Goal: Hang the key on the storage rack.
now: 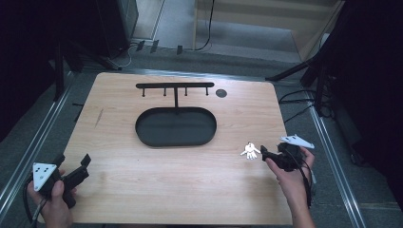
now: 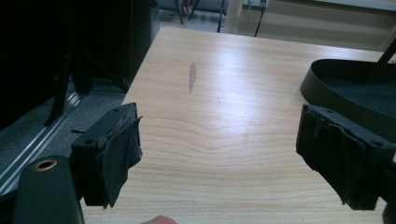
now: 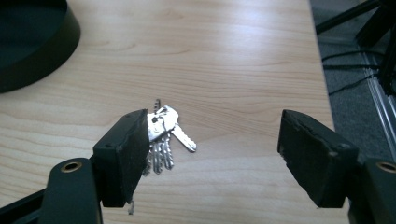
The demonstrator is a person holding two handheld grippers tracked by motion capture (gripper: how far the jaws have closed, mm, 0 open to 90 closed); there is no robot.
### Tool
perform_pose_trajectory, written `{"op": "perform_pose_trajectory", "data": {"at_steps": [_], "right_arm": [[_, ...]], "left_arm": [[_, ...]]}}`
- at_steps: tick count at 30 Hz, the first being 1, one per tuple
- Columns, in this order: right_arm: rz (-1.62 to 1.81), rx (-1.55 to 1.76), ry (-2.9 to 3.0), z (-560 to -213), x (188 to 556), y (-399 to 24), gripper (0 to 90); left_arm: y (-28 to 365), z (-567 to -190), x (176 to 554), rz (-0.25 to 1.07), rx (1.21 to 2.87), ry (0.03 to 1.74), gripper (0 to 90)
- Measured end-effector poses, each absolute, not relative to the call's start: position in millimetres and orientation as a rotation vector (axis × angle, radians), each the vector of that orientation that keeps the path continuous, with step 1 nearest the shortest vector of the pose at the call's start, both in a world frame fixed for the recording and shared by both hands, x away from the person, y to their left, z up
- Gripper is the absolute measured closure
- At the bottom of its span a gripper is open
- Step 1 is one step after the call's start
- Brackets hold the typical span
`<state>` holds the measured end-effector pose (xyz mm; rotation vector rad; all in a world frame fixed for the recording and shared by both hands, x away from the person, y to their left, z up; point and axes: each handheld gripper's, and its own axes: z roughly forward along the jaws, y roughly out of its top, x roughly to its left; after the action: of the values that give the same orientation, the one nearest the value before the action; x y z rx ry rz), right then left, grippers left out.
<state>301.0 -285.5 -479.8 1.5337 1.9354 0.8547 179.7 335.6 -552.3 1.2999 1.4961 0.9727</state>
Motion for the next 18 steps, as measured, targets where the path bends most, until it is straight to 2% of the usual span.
{"op": "perform_pose_trajectory", "data": {"at_steps": [1, 2, 11, 18], "right_arm": [[0.848, 1.527, 1.962, -477, 305, -281, 34.1], [0.838, 1.527, 1.993, -475, 309, -277, 35.9], [0.692, 1.678, 2.128, -469, 345, -256, 30.8], [0.406, 1.854, 2.239, -483, 374, -233, 22.7]], "left_arm": [[335, -552, 180, 0.979, 1.295, 1.497, 14.1], [335, -552, 179, 0.981, 1.288, 1.497, 13.9], [337, -553, 178, 0.966, 1.279, 1.496, 13.9], [338, -553, 179, 0.959, 1.283, 1.499, 14.0]]}}
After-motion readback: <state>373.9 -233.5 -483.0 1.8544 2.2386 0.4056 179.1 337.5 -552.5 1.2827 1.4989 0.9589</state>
